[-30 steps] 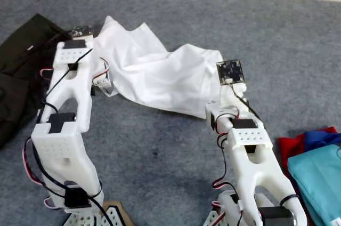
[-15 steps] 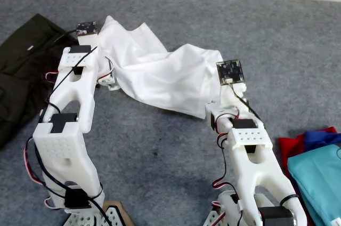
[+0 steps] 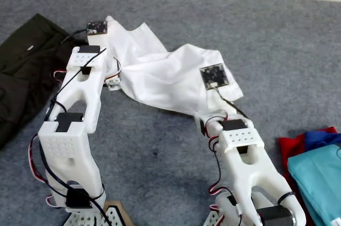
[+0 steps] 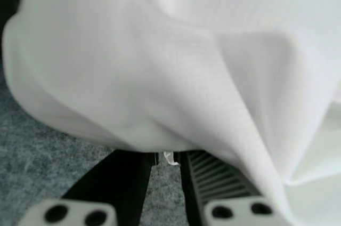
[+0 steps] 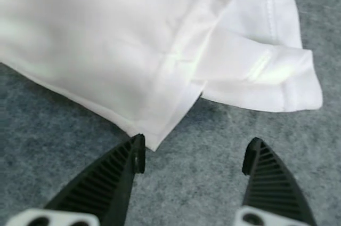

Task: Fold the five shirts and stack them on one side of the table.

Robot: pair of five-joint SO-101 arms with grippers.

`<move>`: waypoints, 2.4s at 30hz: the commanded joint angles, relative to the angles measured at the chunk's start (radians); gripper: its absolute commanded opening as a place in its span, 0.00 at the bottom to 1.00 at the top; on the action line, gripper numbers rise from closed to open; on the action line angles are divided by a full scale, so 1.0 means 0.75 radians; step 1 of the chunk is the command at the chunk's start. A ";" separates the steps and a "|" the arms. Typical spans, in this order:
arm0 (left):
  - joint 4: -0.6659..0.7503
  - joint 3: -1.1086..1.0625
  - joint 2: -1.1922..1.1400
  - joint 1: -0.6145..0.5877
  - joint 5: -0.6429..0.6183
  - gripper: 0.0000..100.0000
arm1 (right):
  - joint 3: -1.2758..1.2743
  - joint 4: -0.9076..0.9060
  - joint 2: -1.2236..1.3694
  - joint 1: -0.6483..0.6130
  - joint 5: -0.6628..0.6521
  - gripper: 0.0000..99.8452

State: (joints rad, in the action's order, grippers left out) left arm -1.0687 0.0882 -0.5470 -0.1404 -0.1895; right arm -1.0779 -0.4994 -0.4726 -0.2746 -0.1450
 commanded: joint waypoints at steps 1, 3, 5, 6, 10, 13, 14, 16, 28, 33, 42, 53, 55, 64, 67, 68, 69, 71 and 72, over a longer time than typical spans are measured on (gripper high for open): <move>0.016 0.001 -0.003 -0.003 0.014 0.07 | 0.009 -0.003 -0.003 -0.048 0.014 0.29; 0.016 0.001 -0.003 -0.003 0.014 0.07 | 0.005 -0.003 -0.001 -0.071 0.012 0.29; 0.016 0.001 -0.003 -0.003 0.014 0.07 | -0.009 0.001 -0.001 -0.095 0.006 0.29; 0.016 0.001 -0.003 -0.003 0.014 0.07 | -0.013 0.005 -0.001 -0.107 0.006 0.29; 0.016 -0.001 -0.003 -0.005 0.014 0.07 | -0.019 0.056 0.026 -0.111 0.004 0.29; 0.016 -0.001 -0.003 -0.005 0.014 0.07 | 0.009 0.058 0.122 -0.111 0.008 0.29; 0.016 -0.001 -0.003 -0.005 0.014 0.07 | 0.040 0.058 0.157 -0.111 0.008 0.29; 0.016 -0.001 -0.003 -0.007 0.014 0.07 | 0.087 0.056 0.208 -0.111 0.010 0.29; 0.018 0.001 -0.003 -0.026 0.014 0.07 | 0.109 0.169 0.253 -0.146 0.004 0.20; 0.018 0.001 -0.003 -0.026 0.014 0.07 | 0.118 0.169 0.275 -0.146 0.002 0.20; 0.018 0.001 -0.003 -0.026 0.014 0.05 | 0.216 0.087 0.369 -0.138 0.002 0.06; 0.012 0.001 0.066 -0.021 0.014 0.01 | 0.220 0.083 0.363 -0.083 -0.053 0.01; -0.053 0.001 0.144 -0.024 0.014 0.01 | 0.222 0.083 0.345 -0.054 -0.055 0.01; -0.268 0.001 0.615 -0.028 0.012 0.01 | 0.222 -0.242 -0.249 0.099 -0.055 0.01; -0.327 -0.003 0.770 -0.066 0.014 0.01 | 0.222 -0.384 -0.476 0.107 -0.059 0.01; -0.340 -0.009 0.817 -0.085 0.014 0.01 | 0.222 -0.437 -0.543 0.107 -0.061 0.01; -0.350 -0.011 0.858 -0.105 0.016 0.01 | 0.222 -0.484 -0.607 0.107 -0.061 0.01; -0.381 -0.011 0.936 -0.167 0.016 0.01 | 0.222 -0.564 -0.735 0.109 -0.063 0.01; -0.397 -0.007 0.975 -0.195 0.016 0.01 | 0.224 -0.598 -0.797 0.116 -0.065 0.01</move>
State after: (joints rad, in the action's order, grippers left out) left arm -1.3280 0.0729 0.0361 -0.1895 -0.1834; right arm -0.9582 -0.8723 -0.9252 -0.2179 -0.1834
